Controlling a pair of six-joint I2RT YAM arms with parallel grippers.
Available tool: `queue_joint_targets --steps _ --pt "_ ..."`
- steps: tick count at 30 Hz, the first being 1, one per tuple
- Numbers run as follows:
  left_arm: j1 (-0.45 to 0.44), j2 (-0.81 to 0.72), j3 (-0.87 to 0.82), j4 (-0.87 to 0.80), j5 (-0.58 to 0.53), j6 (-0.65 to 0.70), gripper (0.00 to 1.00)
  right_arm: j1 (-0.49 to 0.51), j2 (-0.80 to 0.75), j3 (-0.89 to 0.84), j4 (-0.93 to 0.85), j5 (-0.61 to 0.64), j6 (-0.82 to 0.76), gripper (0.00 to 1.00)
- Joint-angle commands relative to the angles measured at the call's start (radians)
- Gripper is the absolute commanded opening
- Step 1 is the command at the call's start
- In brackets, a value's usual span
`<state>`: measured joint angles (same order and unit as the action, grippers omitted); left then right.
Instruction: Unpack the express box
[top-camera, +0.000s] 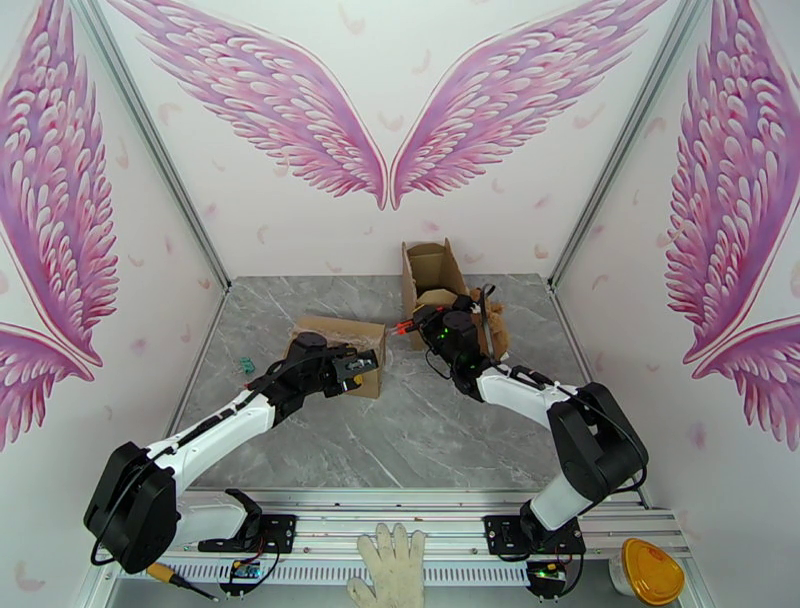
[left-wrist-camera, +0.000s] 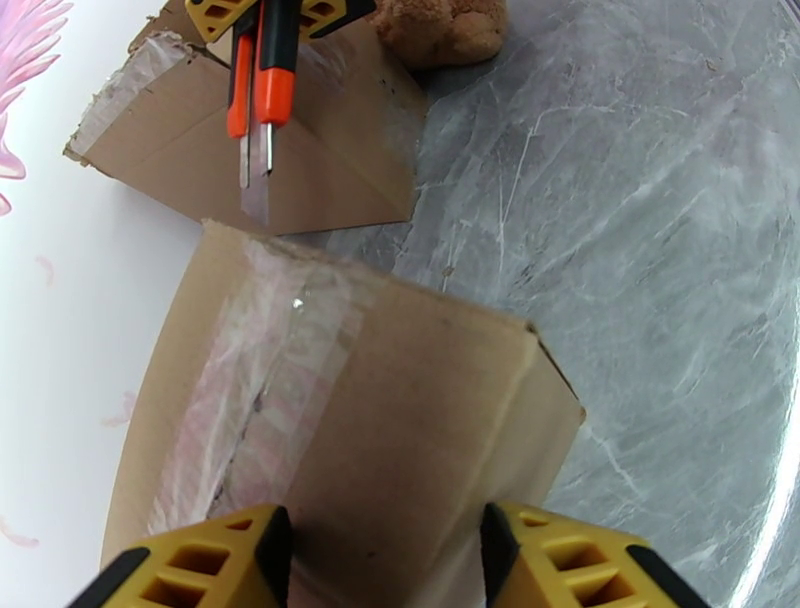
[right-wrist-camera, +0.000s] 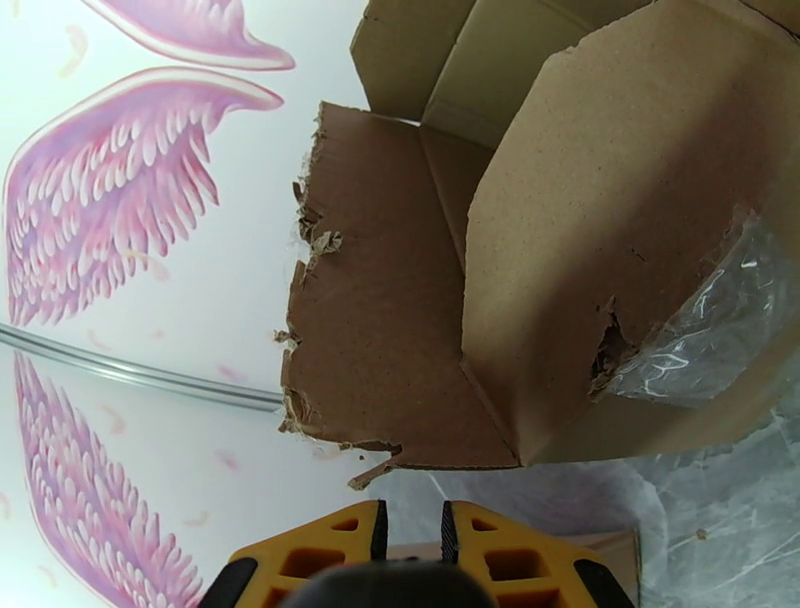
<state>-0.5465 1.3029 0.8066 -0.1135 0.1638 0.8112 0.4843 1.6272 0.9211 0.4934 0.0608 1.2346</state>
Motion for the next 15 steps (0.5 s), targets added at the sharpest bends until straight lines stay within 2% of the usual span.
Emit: queue_joint_targets --steps 1,15 --pt "-0.013 0.022 0.016 -0.077 0.022 -0.006 0.55 -0.006 0.006 0.009 0.038 -0.033 0.016 0.00" --pt "-0.018 0.027 0.019 -0.080 0.012 -0.007 0.54 -0.006 0.040 0.024 0.079 -0.061 0.036 0.00"
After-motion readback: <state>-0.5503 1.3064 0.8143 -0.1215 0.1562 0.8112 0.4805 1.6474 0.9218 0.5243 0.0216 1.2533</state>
